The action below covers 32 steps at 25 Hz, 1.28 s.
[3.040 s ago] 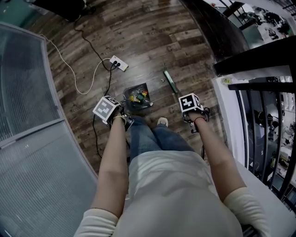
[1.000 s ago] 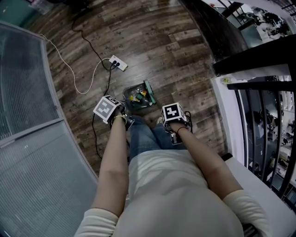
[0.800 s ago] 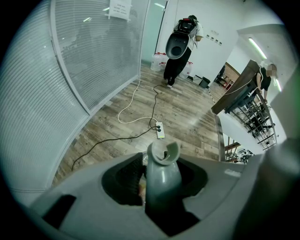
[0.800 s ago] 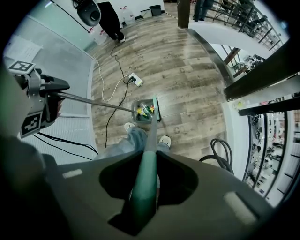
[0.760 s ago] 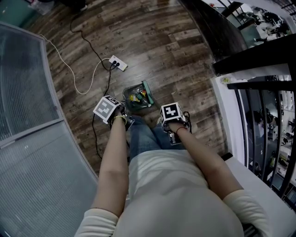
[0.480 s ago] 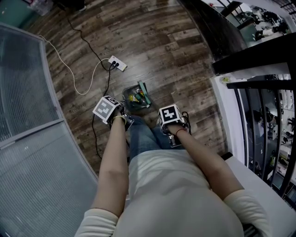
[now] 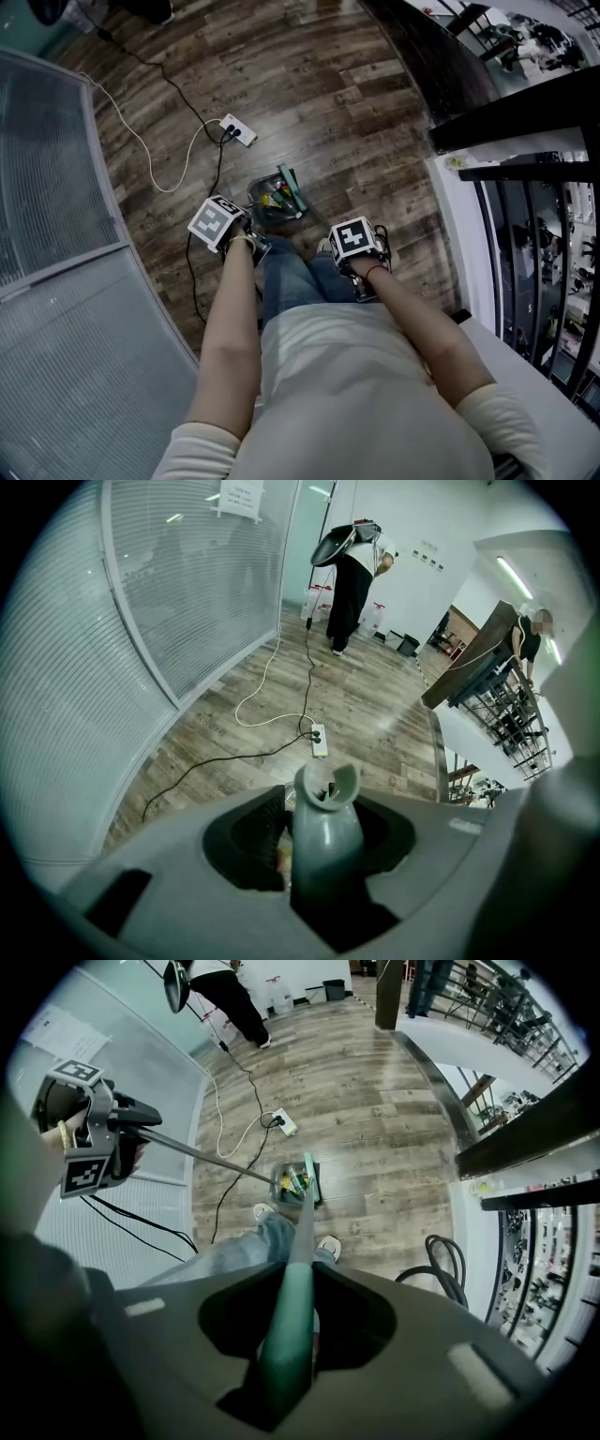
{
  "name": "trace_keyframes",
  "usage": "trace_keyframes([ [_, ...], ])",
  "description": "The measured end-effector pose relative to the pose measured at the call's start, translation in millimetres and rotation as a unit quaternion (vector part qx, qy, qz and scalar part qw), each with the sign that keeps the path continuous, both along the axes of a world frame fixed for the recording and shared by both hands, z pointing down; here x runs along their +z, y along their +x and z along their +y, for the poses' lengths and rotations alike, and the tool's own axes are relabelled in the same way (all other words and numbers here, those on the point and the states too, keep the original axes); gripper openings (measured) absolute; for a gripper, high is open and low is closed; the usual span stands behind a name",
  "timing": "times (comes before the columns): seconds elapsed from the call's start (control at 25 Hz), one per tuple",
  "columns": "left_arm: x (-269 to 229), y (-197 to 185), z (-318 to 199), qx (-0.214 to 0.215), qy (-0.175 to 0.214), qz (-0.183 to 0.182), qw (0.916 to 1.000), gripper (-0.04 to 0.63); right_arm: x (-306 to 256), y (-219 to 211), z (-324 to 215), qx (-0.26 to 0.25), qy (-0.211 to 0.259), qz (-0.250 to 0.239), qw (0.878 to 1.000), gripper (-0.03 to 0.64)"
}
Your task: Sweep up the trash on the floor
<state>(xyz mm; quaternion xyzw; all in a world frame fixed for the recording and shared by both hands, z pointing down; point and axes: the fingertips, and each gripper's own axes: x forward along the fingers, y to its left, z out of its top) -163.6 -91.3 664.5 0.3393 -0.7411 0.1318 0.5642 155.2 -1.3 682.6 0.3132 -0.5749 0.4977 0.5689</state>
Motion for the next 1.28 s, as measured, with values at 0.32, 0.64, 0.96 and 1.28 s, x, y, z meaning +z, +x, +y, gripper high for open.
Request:
trace_keyframes([
  [0.32,-1.8,1.5,0.3,0.000,0.000,-0.002,1.0000,0.146,-7.2,5.4,-1.2,-0.010,0.012,0.008,1.000,0.095],
  [0.64,-1.7,3.5,5.7,0.002,0.001,-0.002,1.0000,0.143,-12.5,15.1,-1.6,-0.002,0.020,0.008,1.000,0.095],
  [0.96,-3.4,10.0,20.1,0.012,0.007,-0.007,0.9999,0.141,-14.5,31.4,1.2,0.010,0.024,0.012,1.000,0.095],
  [1.28,-5.2,18.5,34.5,0.020,0.021,-0.012,0.9995,0.143,-16.1,48.2,4.8,0.015,0.031,0.012,0.999,0.095],
])
